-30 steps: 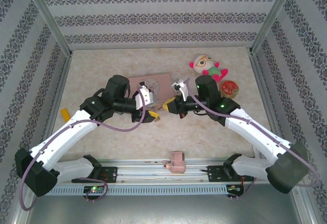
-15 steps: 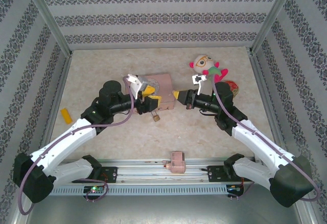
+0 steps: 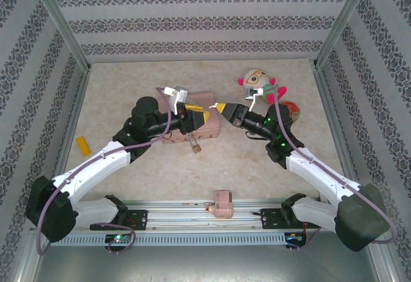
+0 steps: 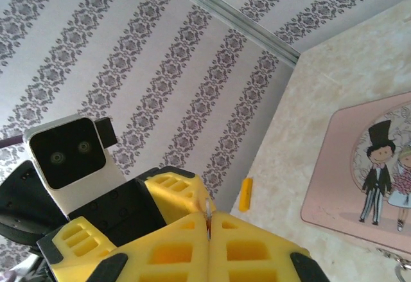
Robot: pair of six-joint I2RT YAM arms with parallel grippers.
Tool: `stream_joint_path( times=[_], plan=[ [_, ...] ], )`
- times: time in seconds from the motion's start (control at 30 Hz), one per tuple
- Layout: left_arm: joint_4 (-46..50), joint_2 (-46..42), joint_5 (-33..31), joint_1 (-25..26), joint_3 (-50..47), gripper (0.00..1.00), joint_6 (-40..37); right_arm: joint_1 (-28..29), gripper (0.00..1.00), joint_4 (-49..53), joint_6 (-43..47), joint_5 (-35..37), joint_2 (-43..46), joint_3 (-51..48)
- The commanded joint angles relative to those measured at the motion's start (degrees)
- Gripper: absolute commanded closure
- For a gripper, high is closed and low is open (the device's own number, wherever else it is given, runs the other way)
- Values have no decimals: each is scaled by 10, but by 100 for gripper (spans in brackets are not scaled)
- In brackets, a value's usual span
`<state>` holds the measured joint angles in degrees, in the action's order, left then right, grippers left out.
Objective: Unlock the padlock with the key
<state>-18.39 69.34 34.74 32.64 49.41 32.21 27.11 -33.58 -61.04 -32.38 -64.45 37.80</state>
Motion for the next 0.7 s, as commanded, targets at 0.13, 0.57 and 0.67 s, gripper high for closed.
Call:
stream_joint_path(
  times=[0.13, 0.57, 0.67],
  plan=[
    [-119, 23, 35, -17, 3, 56, 86, 7, 100, -84, -38, -11, -16, 5],
    [-243, 78, 61, -43, -14, 59, 190, 14, 100, -106, -52, -15, -29, 10],
    [-253, 85, 70, -44, -13, 60, 195, 16, 100, -111, -55, -16, -35, 12]
  ],
)
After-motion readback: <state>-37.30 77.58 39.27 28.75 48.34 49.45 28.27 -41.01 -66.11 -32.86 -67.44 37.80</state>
